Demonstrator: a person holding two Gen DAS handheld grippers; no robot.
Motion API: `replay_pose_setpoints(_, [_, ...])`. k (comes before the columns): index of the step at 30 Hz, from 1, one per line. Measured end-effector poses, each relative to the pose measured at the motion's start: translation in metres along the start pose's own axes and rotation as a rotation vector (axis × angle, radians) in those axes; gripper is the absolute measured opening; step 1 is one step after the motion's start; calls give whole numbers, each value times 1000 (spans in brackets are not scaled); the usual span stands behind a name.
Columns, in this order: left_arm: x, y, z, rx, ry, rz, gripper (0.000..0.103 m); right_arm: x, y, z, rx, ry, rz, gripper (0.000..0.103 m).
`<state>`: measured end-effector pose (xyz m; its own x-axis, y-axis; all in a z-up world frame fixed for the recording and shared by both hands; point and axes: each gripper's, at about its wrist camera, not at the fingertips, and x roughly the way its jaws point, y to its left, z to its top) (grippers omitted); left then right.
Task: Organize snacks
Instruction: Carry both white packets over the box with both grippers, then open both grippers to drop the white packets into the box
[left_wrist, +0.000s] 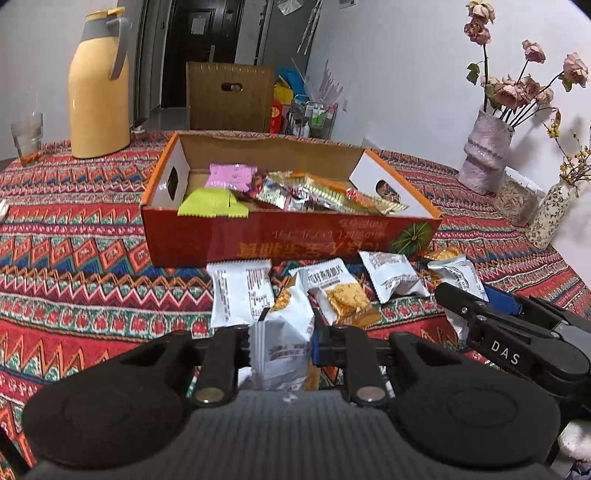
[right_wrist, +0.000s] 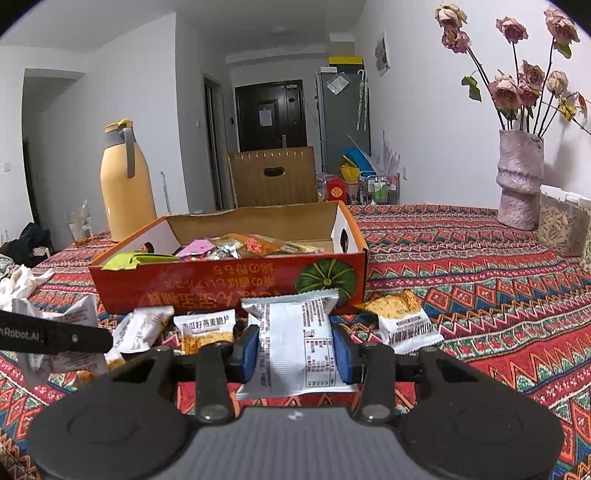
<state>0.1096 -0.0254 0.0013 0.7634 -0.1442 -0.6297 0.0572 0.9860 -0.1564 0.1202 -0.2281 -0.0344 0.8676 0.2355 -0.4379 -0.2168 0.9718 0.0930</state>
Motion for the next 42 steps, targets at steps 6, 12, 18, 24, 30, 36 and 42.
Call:
replay_pose_setpoints(6, [-6,-1,13,2,-32,-3,19,-2,5,16,-16,-29,8,40])
replay_pose_setpoints(12, [-13,-5,42,8,-92,-3,19,4,11,41,-34,-62,11,40])
replay_pose_setpoints(18, [-10,-7,76,-8,-152,12,19,21,15,68,-51,-81,18,40])
replay_pose_setpoints(24, [8,-4,106,-37,-189,40,19,46,15,95,-61,-96,23,40])
replay_pose_setpoints(30, [39,4,125,-82,-214,79,19,82,11,113,-43,-84,14,40])
replay_pose_setpoints(36, [70,17,124,-111,-215,120,19,112,5,112,-15,-83,-11,40])
replay_pose_setpoints(42, [92,32,118,-126,-170,135,19,131,5,101,-10,-51,-7,40])
